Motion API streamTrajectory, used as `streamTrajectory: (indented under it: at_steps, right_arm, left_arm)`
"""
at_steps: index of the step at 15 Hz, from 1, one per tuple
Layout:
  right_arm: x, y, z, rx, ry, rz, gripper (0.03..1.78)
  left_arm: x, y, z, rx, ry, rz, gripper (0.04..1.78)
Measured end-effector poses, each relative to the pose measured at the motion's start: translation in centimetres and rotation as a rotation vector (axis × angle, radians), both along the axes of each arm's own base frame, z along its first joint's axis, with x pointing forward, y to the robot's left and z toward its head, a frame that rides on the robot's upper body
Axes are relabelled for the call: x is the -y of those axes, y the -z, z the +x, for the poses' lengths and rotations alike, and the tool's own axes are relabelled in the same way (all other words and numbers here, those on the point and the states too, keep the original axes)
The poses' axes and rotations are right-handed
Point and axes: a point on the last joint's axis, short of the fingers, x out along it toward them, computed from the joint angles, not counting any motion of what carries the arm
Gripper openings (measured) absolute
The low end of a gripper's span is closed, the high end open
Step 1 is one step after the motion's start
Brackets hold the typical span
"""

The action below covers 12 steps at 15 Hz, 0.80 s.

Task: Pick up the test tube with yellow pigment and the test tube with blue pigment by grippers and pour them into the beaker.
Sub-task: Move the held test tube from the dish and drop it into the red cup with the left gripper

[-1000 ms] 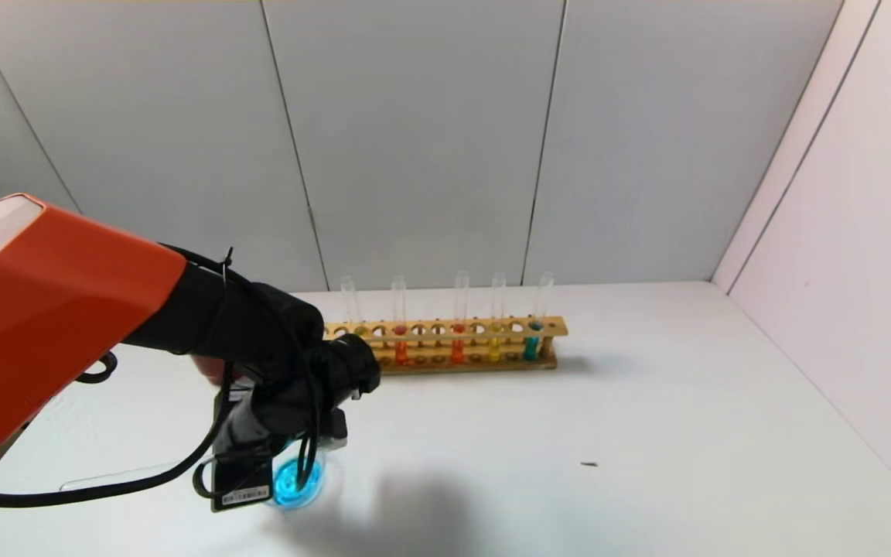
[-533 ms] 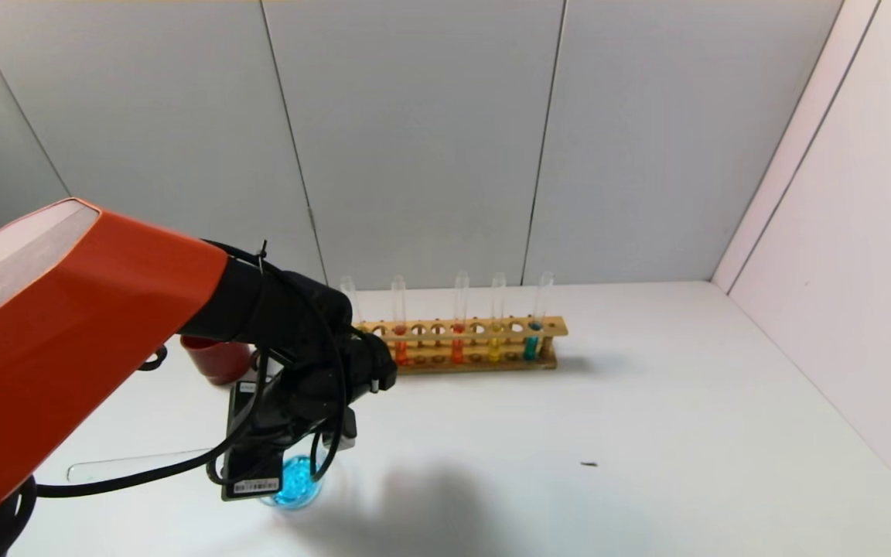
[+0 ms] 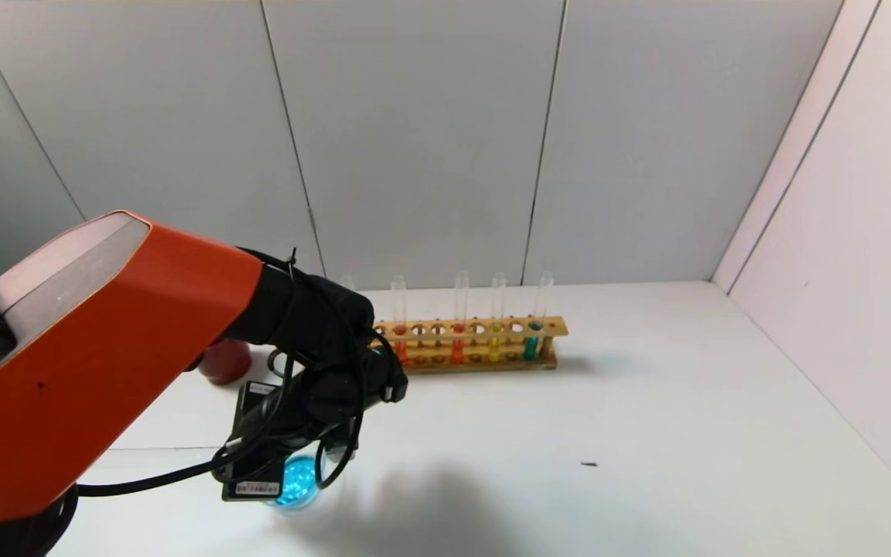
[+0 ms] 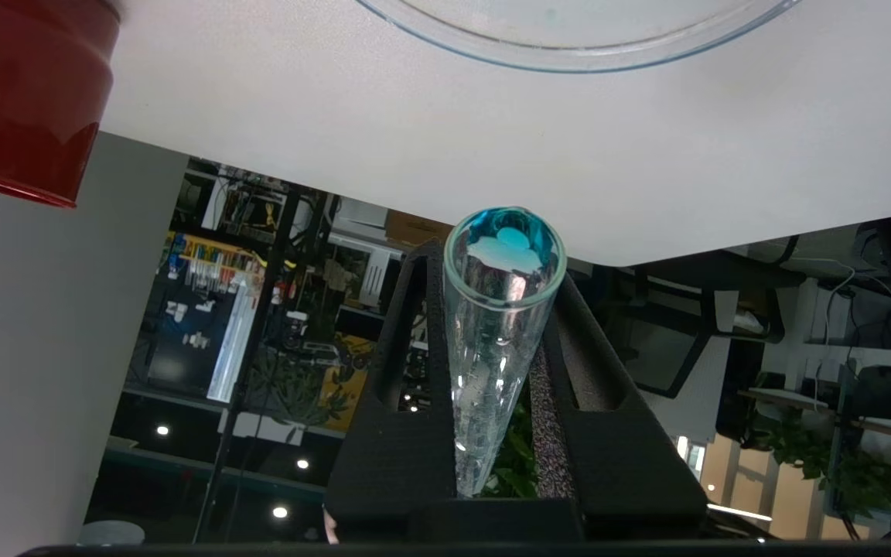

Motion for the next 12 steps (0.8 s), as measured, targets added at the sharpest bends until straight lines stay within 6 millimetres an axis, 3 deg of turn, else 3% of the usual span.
streamTrajectory:
  at_steps: [12]
  right_arm:
    - [0.00,0.00,0.00,0.000,0.000,0.000,1.70]
  left_arm:
    - [0.47,0.36,0.19,-0.013,0.005,0.010,0.32]
